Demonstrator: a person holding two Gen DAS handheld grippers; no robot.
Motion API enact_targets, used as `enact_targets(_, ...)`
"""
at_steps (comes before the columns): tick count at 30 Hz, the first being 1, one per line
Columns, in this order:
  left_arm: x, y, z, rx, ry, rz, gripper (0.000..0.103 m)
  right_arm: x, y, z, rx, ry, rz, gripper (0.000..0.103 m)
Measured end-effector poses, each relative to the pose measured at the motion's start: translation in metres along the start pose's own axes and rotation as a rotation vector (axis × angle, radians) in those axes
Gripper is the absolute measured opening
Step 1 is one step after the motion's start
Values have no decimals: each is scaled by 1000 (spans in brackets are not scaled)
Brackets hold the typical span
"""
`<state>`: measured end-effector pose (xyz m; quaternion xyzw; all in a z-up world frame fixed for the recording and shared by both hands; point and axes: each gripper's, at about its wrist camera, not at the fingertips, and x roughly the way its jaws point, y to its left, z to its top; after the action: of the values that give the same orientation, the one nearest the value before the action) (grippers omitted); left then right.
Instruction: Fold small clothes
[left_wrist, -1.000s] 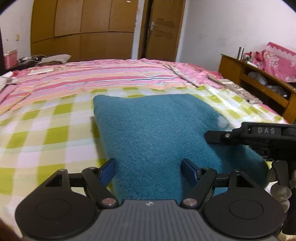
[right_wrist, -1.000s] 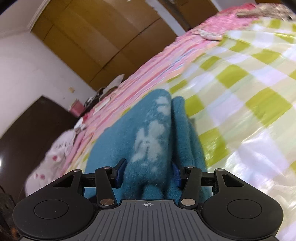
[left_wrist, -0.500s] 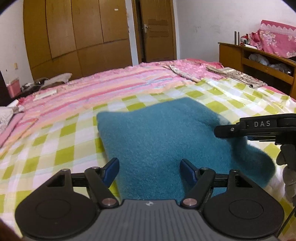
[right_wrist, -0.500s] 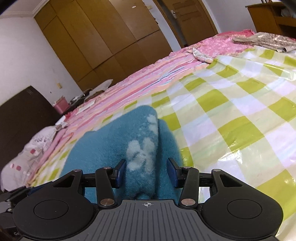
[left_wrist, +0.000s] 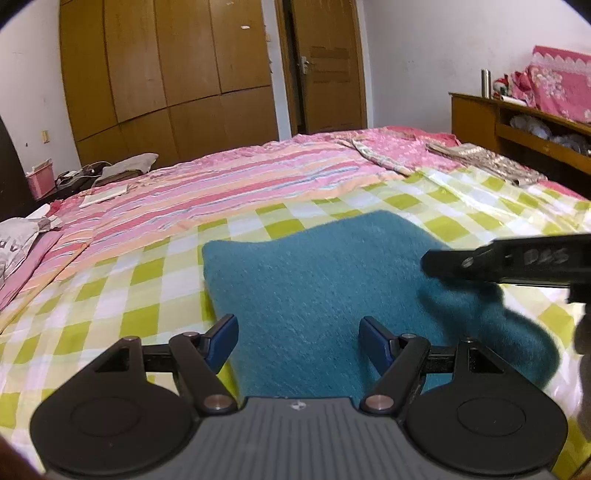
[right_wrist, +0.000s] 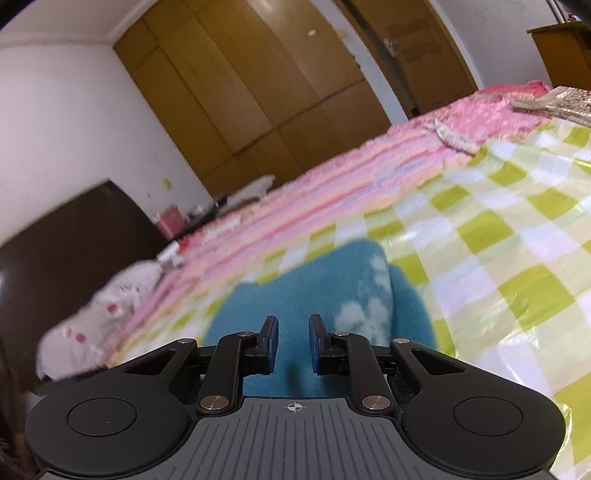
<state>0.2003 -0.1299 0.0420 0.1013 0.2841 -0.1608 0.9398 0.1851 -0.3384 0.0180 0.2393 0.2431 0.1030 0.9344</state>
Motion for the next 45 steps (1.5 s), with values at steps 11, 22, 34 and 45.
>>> enact_targets(11,0,-6,-7,-20,32,-1,79,12,-25,-9,53,17,-88,0)
enact_targets(22,-33,3,-28,-77,19,17,79,-19,16,-13,-93,15,-113,8)
enact_targets(34,-38,-4,-43,-78,68,26,78,-53,24,-44,-134,21,-197,12)
enact_targets(45,-49,-12,-58,-95,115,12,78,-76,28,-69,-111,38,-244,12)
